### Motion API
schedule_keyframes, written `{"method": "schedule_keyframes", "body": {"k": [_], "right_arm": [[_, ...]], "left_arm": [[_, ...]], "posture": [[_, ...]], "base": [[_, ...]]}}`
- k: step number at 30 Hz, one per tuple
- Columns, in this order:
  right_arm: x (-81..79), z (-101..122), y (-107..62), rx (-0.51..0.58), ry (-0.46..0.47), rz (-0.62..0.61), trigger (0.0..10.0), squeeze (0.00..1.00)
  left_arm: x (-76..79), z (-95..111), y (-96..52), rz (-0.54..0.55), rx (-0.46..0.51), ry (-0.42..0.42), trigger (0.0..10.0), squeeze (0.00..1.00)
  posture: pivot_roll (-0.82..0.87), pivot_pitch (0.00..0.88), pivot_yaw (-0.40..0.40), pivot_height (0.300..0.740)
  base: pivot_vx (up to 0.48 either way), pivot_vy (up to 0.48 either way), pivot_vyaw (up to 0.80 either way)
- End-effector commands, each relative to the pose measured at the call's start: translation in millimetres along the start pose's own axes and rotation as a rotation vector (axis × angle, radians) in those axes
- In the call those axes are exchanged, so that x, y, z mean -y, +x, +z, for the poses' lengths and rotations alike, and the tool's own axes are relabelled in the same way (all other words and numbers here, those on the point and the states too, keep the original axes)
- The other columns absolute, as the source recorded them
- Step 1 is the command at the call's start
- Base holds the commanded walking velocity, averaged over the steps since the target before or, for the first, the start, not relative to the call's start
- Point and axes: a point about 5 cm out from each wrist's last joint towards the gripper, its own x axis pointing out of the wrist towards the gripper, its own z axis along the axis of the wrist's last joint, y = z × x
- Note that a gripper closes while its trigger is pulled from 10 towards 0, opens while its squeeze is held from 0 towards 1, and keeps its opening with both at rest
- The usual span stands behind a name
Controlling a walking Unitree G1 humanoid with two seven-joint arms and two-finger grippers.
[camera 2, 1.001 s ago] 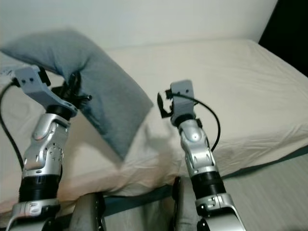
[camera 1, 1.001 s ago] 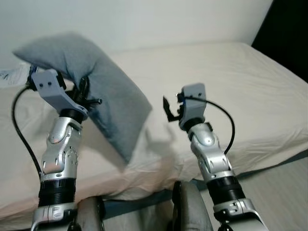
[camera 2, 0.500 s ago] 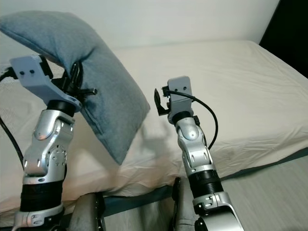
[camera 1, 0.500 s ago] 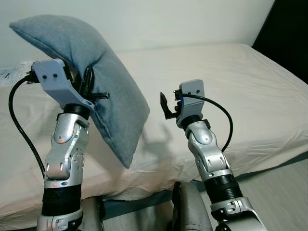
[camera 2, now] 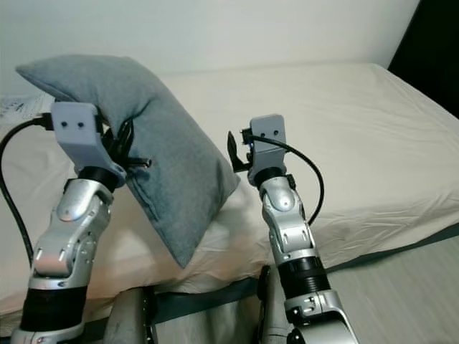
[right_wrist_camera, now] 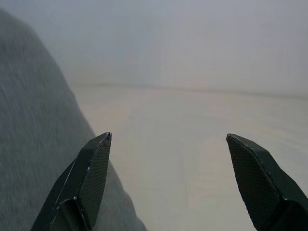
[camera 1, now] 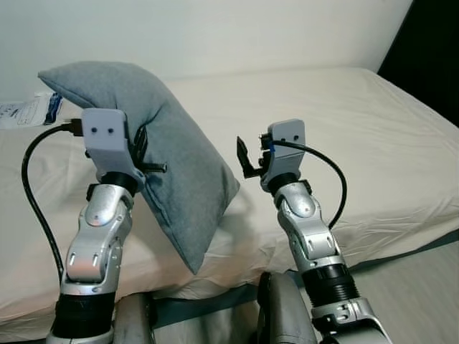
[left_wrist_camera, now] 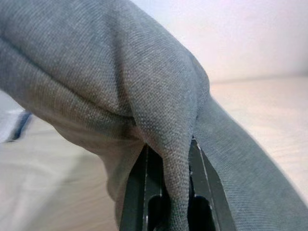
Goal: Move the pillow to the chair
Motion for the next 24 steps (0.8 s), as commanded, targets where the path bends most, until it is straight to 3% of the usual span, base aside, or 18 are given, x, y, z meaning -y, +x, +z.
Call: {"method": "schedule_keyframes", "body": {"k": [1, 2, 5, 19, 24], "right_arm": [[1.1, 2.8, -0.9, 0.009, 0.004, -0.001, 10.0, 0.00], [1.4, 2.9, -1.0, 0.010, 0.002, -0.001, 10.0, 0.00], [4.3, -1.1, -2.2, -0.011, -0.012, -0.010, 10.0, 0.00], [0.7, -3.1, -4.1, -0.018, -0.022, 0.011, 10.0, 0.00], [-1.5, -3.8, -4.6, -0.017, -0.026, 0.026, 10.0, 0.00]], "left_arm": [[4.3, 3.5, -0.4, -0.031, 0.030, 0.075, 10.0, 0.00], [5.6, 2.4, -0.8, -0.044, 0.022, 0.106, 10.0, 0.00], [7.4, 2.1, -2.0, -0.025, 0.015, 0.061, 10.0, 0.00], [6.1, 1.2, -1.4, 0.005, 0.012, 0.066, 10.0, 0.00], [7.0, 1.3, -2.2, 0.001, 0.014, 0.062, 10.0, 0.00]], "posture": [[0.03, 0.055, -0.049, 0.548], [0.03, 0.055, -0.049, 0.553], [0.03, 0.056, -0.051, 0.568], [0.03, 0.063, -0.051, 0.638], [0.03, 0.064, -0.051, 0.638]], "base": [[0.000, 0.000, 0.00], [0.000, 0.000, 0.00], [0.000, 0.000, 0.00], [0.000, 0.000, 0.00], [0.000, 0.000, 0.00]]}}
